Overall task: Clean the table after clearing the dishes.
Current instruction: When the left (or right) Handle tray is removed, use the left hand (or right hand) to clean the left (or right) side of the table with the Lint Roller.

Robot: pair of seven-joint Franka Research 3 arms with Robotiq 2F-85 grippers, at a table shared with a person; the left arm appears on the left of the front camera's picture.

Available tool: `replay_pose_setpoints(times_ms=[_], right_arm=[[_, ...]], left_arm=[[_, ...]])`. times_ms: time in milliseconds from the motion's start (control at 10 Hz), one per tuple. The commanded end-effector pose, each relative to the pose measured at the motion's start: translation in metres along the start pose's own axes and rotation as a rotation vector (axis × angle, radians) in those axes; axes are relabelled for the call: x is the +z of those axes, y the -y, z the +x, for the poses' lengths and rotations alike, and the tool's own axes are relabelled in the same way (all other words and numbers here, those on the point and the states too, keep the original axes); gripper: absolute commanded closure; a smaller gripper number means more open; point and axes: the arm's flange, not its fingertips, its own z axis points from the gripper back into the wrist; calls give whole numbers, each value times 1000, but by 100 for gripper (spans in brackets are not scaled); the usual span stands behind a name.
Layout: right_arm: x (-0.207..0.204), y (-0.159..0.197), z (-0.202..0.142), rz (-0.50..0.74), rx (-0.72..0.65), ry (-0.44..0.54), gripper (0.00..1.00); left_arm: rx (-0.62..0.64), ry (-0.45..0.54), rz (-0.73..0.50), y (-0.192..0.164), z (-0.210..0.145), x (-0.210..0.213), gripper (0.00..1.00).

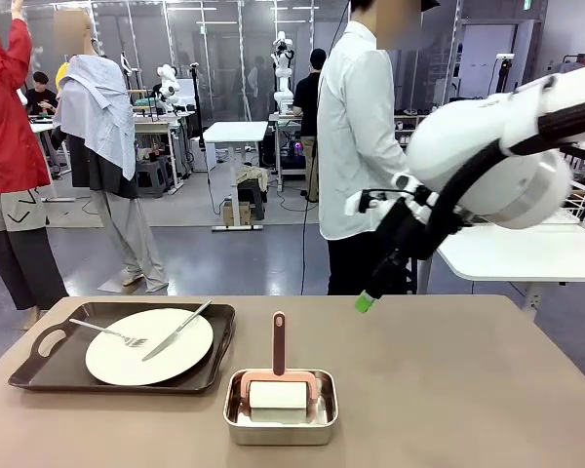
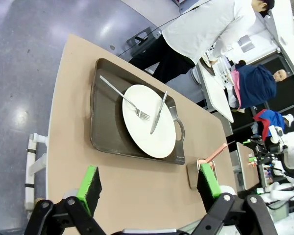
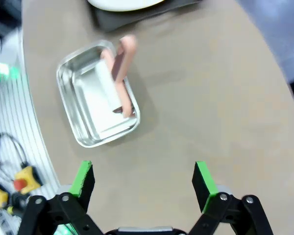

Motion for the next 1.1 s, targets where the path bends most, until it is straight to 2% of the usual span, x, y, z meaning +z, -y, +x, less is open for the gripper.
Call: replay_pose_setpoints(times_ms=[0, 400, 1000], right_arm=[[-20, 11, 52, 58, 144, -126, 0], [-67, 10, 115, 102, 288, -280, 0], [-104, 8, 155, 137, 346, -401, 0]], left_arm=[[-23, 18, -24, -3, 1, 2, 0], [-23, 18, -24, -3, 1, 2, 0], [-23, 18, -24, -3, 1, 2, 0]])
